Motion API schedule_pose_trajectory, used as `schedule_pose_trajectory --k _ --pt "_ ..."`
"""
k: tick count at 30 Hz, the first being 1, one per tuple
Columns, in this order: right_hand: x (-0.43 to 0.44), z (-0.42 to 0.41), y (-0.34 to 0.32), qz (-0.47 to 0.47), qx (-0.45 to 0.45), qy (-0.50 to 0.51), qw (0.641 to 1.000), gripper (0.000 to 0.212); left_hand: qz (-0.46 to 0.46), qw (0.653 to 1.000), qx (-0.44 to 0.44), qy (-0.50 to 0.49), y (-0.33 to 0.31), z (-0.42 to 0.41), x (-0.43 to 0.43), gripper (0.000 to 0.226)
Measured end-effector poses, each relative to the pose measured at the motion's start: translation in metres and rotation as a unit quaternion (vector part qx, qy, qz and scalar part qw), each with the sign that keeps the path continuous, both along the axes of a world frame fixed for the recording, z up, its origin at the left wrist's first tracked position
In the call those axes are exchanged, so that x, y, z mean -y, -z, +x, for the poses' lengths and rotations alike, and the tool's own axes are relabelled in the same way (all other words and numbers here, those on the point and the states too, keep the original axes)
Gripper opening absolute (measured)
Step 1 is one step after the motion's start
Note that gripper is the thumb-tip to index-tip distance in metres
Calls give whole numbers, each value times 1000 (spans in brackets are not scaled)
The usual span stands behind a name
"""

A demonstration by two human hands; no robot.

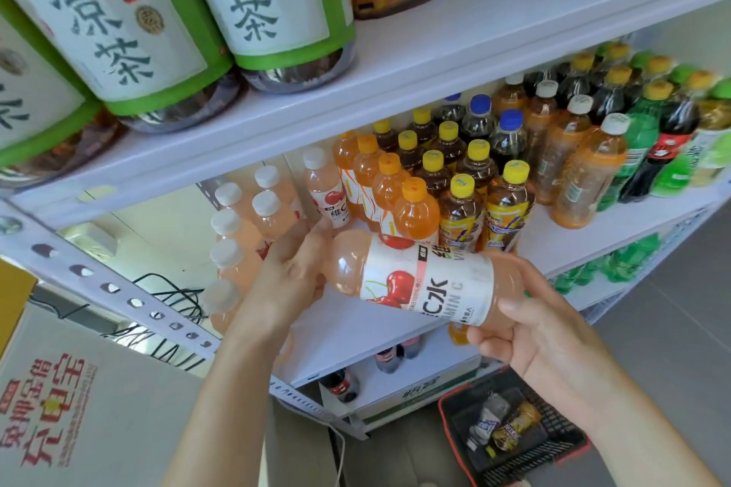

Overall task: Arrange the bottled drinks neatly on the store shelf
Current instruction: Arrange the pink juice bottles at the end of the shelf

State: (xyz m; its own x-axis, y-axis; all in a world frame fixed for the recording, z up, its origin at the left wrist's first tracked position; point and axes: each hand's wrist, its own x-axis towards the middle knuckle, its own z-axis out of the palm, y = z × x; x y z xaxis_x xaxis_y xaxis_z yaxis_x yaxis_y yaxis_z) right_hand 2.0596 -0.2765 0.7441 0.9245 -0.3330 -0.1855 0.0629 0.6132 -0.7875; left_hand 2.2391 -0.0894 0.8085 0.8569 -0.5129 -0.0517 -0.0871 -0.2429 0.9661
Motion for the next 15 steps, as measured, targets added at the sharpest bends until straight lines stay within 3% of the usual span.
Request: schedule_pose_trajectory --k 3,8,12,15 --pt "3 1 -6 -17 18 -1 1000 48 -62 997 6 49 1 2 -3 22" --pt "1 3 -13 -101 8 32 994 65 -75 995 13 57 3 9 -9 34" --pt "2 3 -16 -103 31 41 993 55 -38 999 -16 13 0 8 -8 35" --pt "4 1 -19 -104 58 32 992 59 -25 998 -56 6 -2 6 -7 39"
